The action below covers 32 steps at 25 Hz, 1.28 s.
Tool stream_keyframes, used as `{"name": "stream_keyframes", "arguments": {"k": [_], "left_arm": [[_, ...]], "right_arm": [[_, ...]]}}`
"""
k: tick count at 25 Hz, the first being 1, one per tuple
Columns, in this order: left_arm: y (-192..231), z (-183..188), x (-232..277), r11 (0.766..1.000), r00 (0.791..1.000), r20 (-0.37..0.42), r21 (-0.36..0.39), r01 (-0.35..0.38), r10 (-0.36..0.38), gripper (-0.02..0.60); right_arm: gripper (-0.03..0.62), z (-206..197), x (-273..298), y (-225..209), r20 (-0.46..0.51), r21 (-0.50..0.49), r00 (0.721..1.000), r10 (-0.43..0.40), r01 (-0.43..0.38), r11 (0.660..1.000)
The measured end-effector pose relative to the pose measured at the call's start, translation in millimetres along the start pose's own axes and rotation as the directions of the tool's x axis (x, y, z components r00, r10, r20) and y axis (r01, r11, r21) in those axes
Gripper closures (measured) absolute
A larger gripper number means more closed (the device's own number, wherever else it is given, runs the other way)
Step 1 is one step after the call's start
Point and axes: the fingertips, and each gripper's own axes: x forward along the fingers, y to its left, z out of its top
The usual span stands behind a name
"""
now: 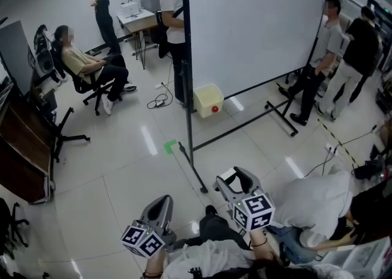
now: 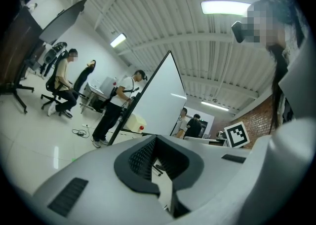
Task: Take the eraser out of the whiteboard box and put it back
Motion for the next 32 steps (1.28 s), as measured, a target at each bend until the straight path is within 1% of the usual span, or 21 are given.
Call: {"name": "stream_keyframes", "arguments": {"k": [3,5,9,14,17,19,22,24,27,29,31,32], "left_arm": [[8.3,3.7,3.5,1.0,1.0,0.012,-0.016,-0.023,0.024,0.594],[14.2,8.1,8.6,0.999,0.999,0.026,-0.028,-0.04,0.041,0.594],[26.2,14.6,26.9,0.998,0.998,0.04,-0.033,-0.055,0.056,0.594],[40.1,34.6,58.5,0.996,0.992,0.09,-0.051,-0.08,0.084,0.594],[48.1,51.6,73.7,0.993,0.985,0.135,-0.045,-0.105,0.11,0.593],[55.3,63.1,78.4,0.989,0.975,0.165,-0.052,-0.141,0.147,0.594],[69.7,73.9,73.3,0.972,0.952,0.2,-0.075,-0.223,0.233,0.594],[79.7,77.7,63.3,0.954,0.927,0.226,-0.089,-0.287,0.299,0.594],[95.7,78.2,48.3,0.921,0.884,0.26,-0.117,-0.371,0.389,0.594],[103.7,80.0,39.8,0.898,0.855,0.272,-0.138,-0.418,0.441,0.594],[108.4,85.4,35.8,0.883,0.836,0.284,-0.149,-0.445,0.469,0.594],[109.6,88.0,36.1,0.881,0.832,0.289,-0.148,-0.449,0.473,0.594]], "right_arm": [[0.326,4.3,5.6,-11.5,0.006,0.003,1.0,-0.015,0.015,1.0],[0.325,17.1,15.0,-22.7,0.023,-0.01,0.999,-0.024,0.024,1.0],[0.325,61.4,43.7,-49.6,0.091,-0.056,0.995,-0.037,0.043,0.998],[0.324,123.8,100.4,-99.6,0.167,-0.113,0.984,-0.065,0.084,0.99],[0.324,161.1,143.6,-121.8,0.197,-0.143,0.979,-0.055,0.084,0.986],[0.325,180.0,175.8,-132.3,0.212,-0.151,0.976,-0.043,0.077,0.986],[0.324,183.6,226.3,-147.3,0.201,-0.151,0.979,-0.042,0.073,0.986],[0.324,171.7,258.4,-156.3,0.166,-0.146,0.985,-0.043,0.068,0.987],[0.324,146.7,295.4,-170.6,0.107,-0.142,0.993,-0.057,0.072,0.987],[0.324,126.1,314.3,-178.7,0.065,-0.156,0.996,-0.066,0.076,0.985],[0.321,101.9,333.1,-183.8,0.001,-0.167,0.998,-0.058,0.057,0.984],[0.318,89.3,341.1,-186.5,-0.038,-0.166,0.998,-0.055,0.048,0.985]]}}
